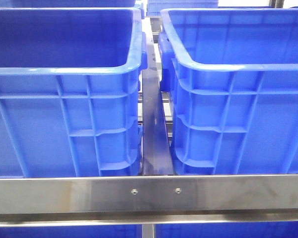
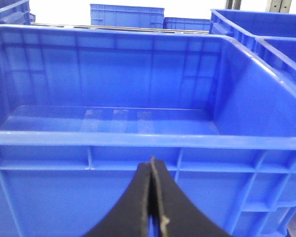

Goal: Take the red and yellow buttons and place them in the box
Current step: 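Lower the left gripper into the button crate toward a yellow-capped button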

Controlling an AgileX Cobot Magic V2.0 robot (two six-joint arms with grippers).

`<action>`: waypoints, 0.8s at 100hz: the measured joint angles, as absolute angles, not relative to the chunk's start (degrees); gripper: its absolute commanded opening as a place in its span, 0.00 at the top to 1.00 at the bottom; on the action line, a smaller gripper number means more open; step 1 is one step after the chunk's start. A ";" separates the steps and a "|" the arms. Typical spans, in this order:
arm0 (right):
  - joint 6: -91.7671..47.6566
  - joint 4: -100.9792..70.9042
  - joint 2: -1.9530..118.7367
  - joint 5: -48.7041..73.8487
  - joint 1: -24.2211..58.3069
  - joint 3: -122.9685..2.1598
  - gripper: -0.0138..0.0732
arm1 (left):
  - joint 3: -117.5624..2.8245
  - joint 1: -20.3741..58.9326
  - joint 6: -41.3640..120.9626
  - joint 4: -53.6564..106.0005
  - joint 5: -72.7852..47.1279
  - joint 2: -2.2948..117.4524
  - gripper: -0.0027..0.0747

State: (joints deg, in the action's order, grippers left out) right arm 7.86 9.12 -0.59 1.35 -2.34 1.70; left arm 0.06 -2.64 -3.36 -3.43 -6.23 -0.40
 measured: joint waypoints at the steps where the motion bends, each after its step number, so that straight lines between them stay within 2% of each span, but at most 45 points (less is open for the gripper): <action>1: 7.86 9.12 -0.59 1.35 -2.34 1.70 0.92 | 0.06 -2.64 -3.36 -3.43 -6.23 -0.40 0.99; 69: 7.86 9.12 -0.59 1.35 -2.34 1.70 0.92 | -0.05 -2.64 -3.36 -3.43 -4.38 -0.40 0.99; 80: 7.86 9.12 -0.59 1.35 -2.34 1.70 0.92 | -1.90 -2.64 -3.36 -3.32 -7.94 -0.40 0.99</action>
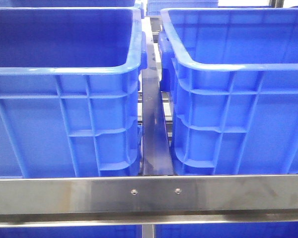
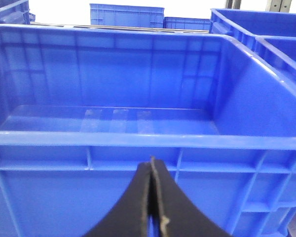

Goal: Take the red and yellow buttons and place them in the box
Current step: 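Lower the left gripper into the button crate toward a yellow-capped button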

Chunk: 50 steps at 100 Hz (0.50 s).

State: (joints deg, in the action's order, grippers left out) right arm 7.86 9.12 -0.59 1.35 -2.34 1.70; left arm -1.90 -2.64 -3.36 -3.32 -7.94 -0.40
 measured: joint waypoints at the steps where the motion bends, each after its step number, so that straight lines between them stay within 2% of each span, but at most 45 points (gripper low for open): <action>1: 7.86 9.12 -0.59 1.35 -2.34 1.70 0.92 | -2.37 -2.64 -3.36 -3.32 -8.27 -0.40 0.99; 24: 7.86 9.12 -0.59 1.35 -2.34 1.70 0.92 | -12.45 -2.64 -3.36 -2.82 -17.40 0.69 0.99; 50: 7.86 9.12 -0.59 1.35 -2.34 1.70 0.92 | -26.35 -2.64 -3.36 -2.46 -28.25 14.71 0.99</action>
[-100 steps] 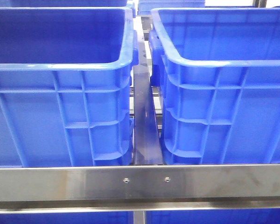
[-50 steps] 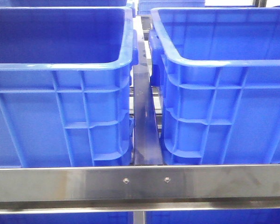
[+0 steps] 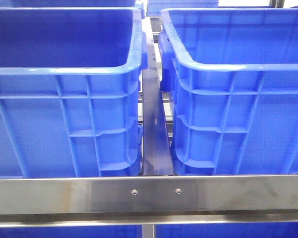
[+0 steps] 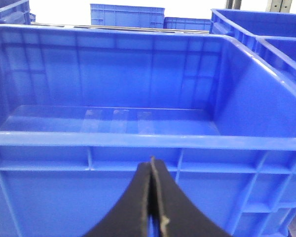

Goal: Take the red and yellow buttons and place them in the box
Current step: 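Lower the left gripper into the button crate toward a yellow-capped button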

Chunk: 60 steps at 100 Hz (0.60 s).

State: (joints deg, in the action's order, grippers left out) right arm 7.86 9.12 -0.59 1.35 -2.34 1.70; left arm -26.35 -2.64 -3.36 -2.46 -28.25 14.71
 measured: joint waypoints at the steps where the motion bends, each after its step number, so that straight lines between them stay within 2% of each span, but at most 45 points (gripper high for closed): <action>1: 7.86 9.12 -0.59 1.35 -2.34 1.70 0.92 | -26.69 -2.64 -3.36 -2.46 -28.77 15.18 0.99; 15: 7.86 9.12 -0.59 1.35 -2.34 1.70 0.92 | -33.38 -2.64 -3.26 -2.43 -33.25 25.15 0.98; 22: 7.86 9.12 -0.59 1.35 -2.34 1.70 0.92 | -36.45 -2.64 -3.26 -2.43 -34.75 30.42 0.92; 29: 7.86 9.12 -0.59 1.35 -2.34 1.70 0.92 | -39.29 -2.64 -3.26 -2.43 -35.79 35.71 0.77; 41: 7.86 9.12 -0.59 1.35 -2.34 1.70 0.92 | -43.71 -2.64 -3.26 -2.43 -36.61 44.16 0.37; 46: 7.86 9.12 -0.59 1.35 -2.34 1.70 0.92 | -45.39 -2.64 -3.26 -2.43 -36.72 47.19 0.27; 51: 7.86 9.12 -0.59 1.35 -2.34 1.70 0.92 | -46.87 -2.64 -3.26 -2.43 -36.81 50.14 0.22; 60: 7.86 9.12 -0.59 1.35 -2.34 1.70 0.92 | -49.43 -2.64 -3.26 -1.87 -36.98 55.27 0.22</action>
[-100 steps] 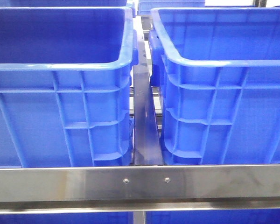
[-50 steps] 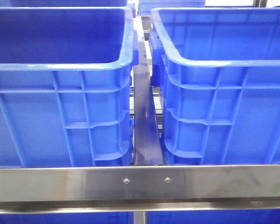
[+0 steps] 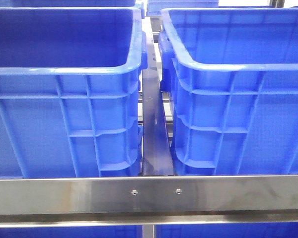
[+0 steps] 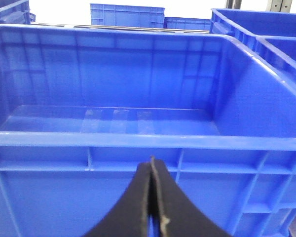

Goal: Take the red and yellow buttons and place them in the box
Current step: 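Lower the left gripper into the button crate toward a yellow-capped button, then grasp the yellow-capped button with the left gripper and lift it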

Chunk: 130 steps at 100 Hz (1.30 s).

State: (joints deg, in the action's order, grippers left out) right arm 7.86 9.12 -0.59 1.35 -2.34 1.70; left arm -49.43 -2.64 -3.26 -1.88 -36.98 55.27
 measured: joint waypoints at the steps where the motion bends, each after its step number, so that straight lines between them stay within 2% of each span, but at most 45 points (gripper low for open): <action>1: 7.86 9.12 -0.59 1.35 -2.34 1.70 0.92 | -49.82 -2.64 -3.26 -1.71 -37.08 56.06 0.22; 44: 7.86 9.12 -0.59 1.35 -2.34 1.70 0.92 | -61.55 6.05 -0.42 -0.61 -39.70 77.89 0.22; 87: 7.86 9.12 -0.59 1.35 -2.34 1.70 0.92 | -75.68 6.29 8.36 -3.51 -51.60 96.63 0.24; 130: 7.86 9.12 -0.59 1.35 -2.34 1.70 0.92 | -82.07 6.39 9.20 -5.55 -55.28 106.14 0.24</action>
State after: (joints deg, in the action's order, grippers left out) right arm 7.86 9.12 -0.59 1.35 -2.34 1.70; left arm -82.07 6.39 9.20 -5.55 -55.28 106.14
